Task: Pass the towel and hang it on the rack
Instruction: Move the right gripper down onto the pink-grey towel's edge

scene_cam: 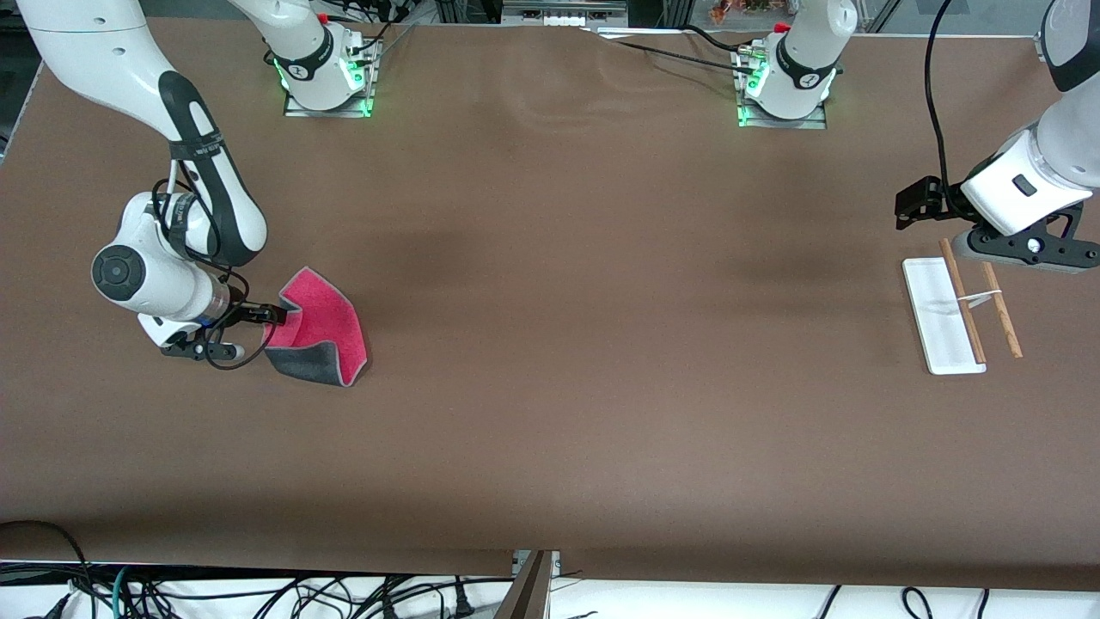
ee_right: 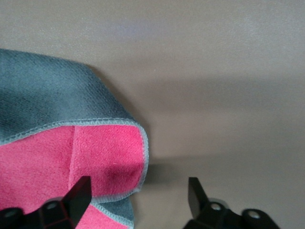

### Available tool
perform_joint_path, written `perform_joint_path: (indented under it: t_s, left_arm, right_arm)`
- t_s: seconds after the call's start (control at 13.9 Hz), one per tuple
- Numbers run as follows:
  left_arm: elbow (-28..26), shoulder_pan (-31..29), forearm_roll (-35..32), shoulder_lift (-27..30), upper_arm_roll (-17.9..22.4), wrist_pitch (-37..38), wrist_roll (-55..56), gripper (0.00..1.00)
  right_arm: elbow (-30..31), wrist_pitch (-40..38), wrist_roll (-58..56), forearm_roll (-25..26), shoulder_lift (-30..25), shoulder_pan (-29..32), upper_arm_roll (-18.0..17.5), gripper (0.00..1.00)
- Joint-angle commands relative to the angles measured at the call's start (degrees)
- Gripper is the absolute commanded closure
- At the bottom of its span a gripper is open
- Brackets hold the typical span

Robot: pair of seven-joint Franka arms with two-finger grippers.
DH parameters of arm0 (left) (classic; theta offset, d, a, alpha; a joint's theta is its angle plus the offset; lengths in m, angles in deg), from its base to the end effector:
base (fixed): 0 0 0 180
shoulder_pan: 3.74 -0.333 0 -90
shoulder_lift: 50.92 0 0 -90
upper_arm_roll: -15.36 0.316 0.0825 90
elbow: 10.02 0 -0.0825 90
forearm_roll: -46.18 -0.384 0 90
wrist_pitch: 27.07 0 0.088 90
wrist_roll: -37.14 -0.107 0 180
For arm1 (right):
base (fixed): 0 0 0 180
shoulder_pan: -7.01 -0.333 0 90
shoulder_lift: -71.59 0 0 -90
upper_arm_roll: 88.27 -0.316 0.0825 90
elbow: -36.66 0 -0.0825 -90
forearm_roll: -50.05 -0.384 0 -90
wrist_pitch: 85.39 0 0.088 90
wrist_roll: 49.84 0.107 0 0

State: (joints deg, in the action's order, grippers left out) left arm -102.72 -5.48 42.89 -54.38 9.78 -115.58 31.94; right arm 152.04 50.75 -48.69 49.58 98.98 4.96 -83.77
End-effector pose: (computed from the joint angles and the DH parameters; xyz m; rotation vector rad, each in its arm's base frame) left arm 0.5642 -0.0301 0.5668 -3.0748 0.2470 0.2067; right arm 0.5914 -0.0247 0.2042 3.1051 -0.0969 -0.1781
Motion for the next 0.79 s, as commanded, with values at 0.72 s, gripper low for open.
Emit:
perform_joint_path:
  t_s: [0.72]
  left_arm:
    - [0.24,-0.55,1.18,0.12,-0.22,0.62,0.02,0.0]
  right_arm:
    - [1.26,1.15,0.26,-1.56,0.29,0.47,-0.46,0.45]
